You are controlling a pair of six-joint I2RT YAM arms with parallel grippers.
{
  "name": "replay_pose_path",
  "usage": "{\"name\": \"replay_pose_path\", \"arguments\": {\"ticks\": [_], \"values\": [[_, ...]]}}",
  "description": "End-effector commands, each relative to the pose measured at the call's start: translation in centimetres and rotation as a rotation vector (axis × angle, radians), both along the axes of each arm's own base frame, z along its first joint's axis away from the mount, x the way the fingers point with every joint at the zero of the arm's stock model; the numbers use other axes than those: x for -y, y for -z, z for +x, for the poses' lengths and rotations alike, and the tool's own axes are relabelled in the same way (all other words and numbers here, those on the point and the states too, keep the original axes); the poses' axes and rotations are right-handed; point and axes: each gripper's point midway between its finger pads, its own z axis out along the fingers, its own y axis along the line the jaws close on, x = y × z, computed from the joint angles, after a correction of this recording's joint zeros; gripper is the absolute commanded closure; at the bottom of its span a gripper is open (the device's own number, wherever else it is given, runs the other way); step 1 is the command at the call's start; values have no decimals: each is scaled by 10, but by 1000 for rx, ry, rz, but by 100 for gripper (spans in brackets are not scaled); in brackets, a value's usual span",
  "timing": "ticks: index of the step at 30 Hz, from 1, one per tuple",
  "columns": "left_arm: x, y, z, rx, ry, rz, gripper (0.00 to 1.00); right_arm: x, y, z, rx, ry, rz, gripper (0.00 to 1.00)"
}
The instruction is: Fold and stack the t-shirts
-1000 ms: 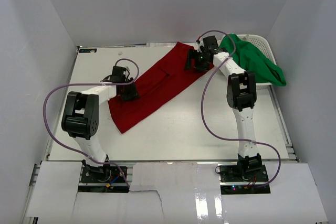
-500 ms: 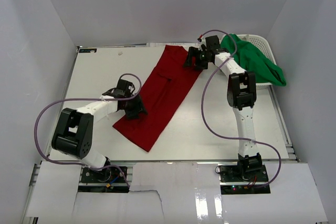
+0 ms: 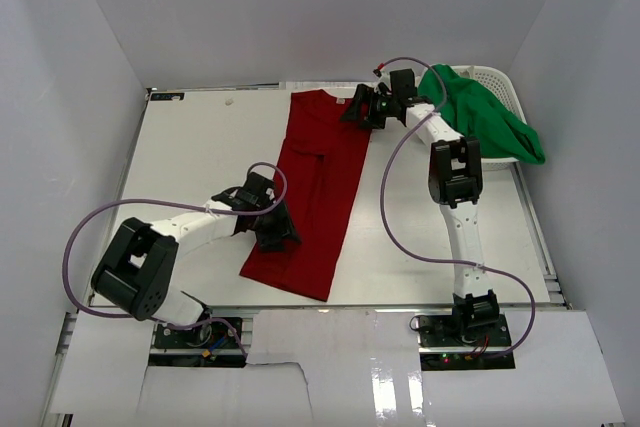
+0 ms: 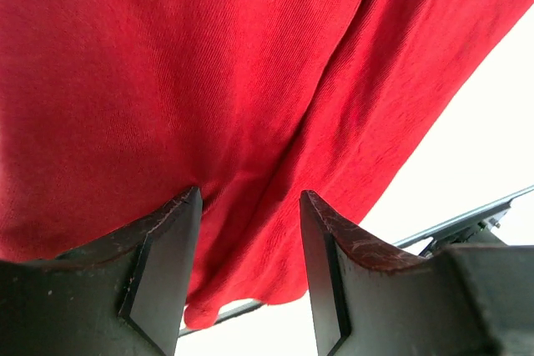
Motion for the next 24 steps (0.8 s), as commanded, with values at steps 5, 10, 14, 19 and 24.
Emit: {"name": "replay_pose_path", "arguments": {"ticks": [5, 10, 14, 19, 24], "values": [[33, -14, -18, -13, 3, -95, 39, -25, -2, 8, 13, -21, 112, 11], [62, -15, -28, -35, 26, -148, 39, -46, -2, 7, 3, -39, 177, 11], [85, -13, -36, -44, 68, -158, 39, -62, -1, 4, 9, -53, 195, 11], [102, -16, -43, -43, 84, -166, 39, -66, -5, 4, 20, -56, 209, 11], [91, -30, -37, 21, 42, -146, 37, -54, -28, 10, 68, -39, 196, 11]]}}
